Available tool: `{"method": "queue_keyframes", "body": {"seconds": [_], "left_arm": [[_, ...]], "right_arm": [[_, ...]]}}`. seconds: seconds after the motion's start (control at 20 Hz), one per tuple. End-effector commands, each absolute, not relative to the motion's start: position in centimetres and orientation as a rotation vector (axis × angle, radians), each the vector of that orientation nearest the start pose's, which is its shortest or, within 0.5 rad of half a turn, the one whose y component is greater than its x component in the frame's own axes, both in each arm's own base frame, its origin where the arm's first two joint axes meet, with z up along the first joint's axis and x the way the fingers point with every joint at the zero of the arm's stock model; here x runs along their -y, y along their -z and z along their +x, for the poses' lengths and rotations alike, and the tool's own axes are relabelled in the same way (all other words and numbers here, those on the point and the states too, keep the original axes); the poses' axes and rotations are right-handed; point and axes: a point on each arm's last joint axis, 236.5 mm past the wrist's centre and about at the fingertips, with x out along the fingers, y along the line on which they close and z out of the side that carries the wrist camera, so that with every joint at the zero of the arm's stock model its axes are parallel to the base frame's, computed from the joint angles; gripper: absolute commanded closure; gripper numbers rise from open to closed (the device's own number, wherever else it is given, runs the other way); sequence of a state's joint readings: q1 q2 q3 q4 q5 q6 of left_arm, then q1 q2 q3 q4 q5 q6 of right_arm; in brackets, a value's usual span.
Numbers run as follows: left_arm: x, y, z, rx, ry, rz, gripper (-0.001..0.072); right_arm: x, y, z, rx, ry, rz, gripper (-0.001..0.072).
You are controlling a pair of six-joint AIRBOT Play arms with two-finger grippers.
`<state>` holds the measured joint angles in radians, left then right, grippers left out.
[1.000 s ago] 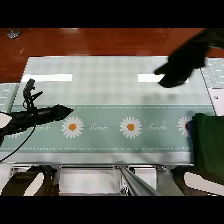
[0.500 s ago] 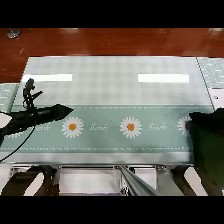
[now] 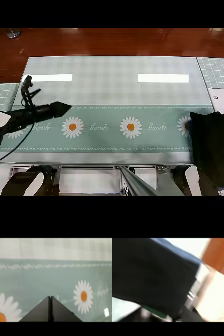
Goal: Fold the shirts.
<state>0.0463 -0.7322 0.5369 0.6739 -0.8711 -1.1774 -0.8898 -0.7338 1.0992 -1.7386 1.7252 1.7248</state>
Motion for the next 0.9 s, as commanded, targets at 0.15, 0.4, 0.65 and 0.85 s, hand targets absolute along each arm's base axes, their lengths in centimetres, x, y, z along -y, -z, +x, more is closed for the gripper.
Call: {"method": "queue_keyframes", "body": {"seconds": [0.15, 0.4, 0.65, 0.85], "left_arm": [[10.8, -19.7, 37.7, -0.587, 0.473, -0.471, 0.0685], [14.9, -18.3, 39.1, -0.736, 0.514, -0.234, 0.0686], [9.9, -2.9, 35.6, -1.184, 0.243, -0.067, 0.0685], [8.3, -1.9, 35.4, -1.213, 0.204, -0.091, 0.0684]], "right_arm": [[9.5, -23.0, 35.4, -0.784, 0.129, 0.594, 0.0680], [-8.7, -14.2, 41.5, -1.009, -0.234, 0.060, 0.0680], [-8.6, 1.8, 39.3, -1.353, 0.008, -0.014, 0.0682], [-6.1, 4.4, 38.3, -1.405, 0.077, 0.031, 0.0682]]}}
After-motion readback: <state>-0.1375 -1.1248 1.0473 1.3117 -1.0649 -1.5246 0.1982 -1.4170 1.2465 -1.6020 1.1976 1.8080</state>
